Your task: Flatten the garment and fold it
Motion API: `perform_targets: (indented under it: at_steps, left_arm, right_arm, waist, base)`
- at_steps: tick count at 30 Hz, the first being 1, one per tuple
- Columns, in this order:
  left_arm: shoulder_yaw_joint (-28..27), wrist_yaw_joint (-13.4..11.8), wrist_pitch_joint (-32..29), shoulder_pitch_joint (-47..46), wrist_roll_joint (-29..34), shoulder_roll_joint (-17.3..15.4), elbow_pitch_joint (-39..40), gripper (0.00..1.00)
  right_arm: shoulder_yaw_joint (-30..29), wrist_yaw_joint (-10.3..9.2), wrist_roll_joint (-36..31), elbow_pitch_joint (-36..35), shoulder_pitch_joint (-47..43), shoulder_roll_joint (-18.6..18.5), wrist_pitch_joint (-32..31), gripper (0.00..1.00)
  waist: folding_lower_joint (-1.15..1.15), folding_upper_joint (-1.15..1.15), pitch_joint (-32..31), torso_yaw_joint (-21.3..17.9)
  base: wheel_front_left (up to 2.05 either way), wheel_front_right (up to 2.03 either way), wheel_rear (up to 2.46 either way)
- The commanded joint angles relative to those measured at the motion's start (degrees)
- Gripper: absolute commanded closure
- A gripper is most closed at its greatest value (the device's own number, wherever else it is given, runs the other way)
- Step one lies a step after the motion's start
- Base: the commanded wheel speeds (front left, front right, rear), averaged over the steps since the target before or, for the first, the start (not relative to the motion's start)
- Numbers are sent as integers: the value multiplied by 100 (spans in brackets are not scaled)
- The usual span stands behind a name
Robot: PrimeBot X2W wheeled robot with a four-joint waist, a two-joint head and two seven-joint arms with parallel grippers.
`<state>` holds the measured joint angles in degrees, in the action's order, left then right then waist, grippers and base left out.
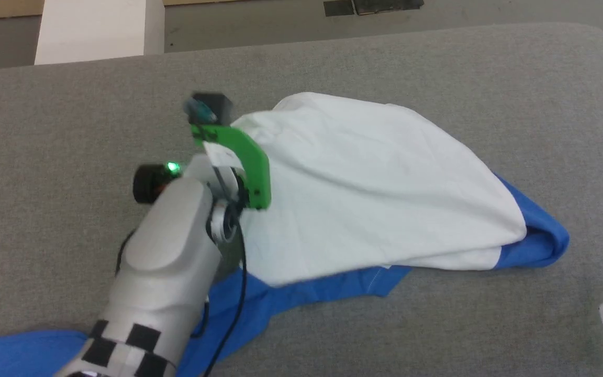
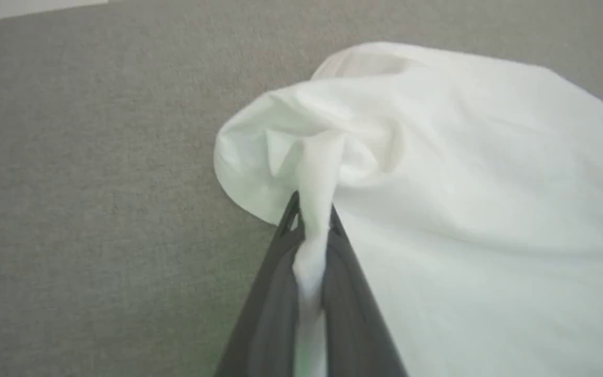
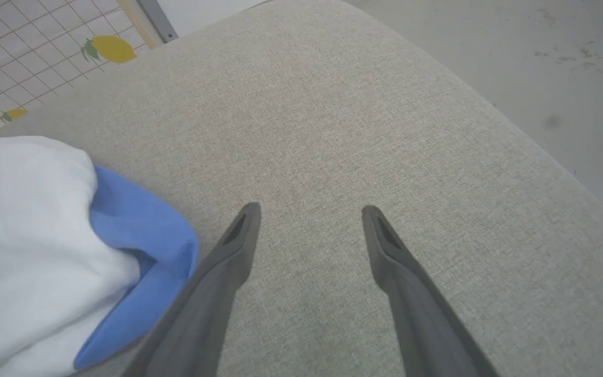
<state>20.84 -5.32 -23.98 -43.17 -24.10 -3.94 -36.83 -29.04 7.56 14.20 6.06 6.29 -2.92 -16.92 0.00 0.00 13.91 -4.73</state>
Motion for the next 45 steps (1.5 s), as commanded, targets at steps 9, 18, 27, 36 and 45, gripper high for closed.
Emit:
perform_targets:
  at_steps: [9, 18, 27, 36, 45]
  left_arm:
    - [-1046, -555, 1255, -599, -215, -751, -17, 100]
    - [-1352, -156, 2218, -148, -588, -720, 134, 0]
    - [-1287, -373, 3714, 1534, 12, -966, 1639, 0]
    - [-1192, -727, 3756, 2872, 37, -702, 2832, 0]
    - [-1066, -779, 3684, 2996, 50, -663, 3135, 0]
  right_arm:
    - [517, -8, 23, -46, 322, 4, 64, 0]
    - [804, -8, 16, -30, 270, 4, 44, 0]
    - [1682, -8, -162, -142, 655, 4, -676, 0]
    - [2223, -8, -1089, 800, 1887, -454, -2050, 0]
    - [2268, -8, -1177, 1653, 2240, -658, -2447, 81]
  waist:
    - [0, 0, 253, -29]
    - [0, 0, -23, 346]
    - [0, 0, -385, 659]
    - [0, 0, -180, 1104]
    - [0, 0, -36, 1394]
  base:
    - [0, 0, 0]
    - [0, 0, 0]
    - [0, 0, 0]
    - [0, 0, 0]
    - [0, 0, 0]
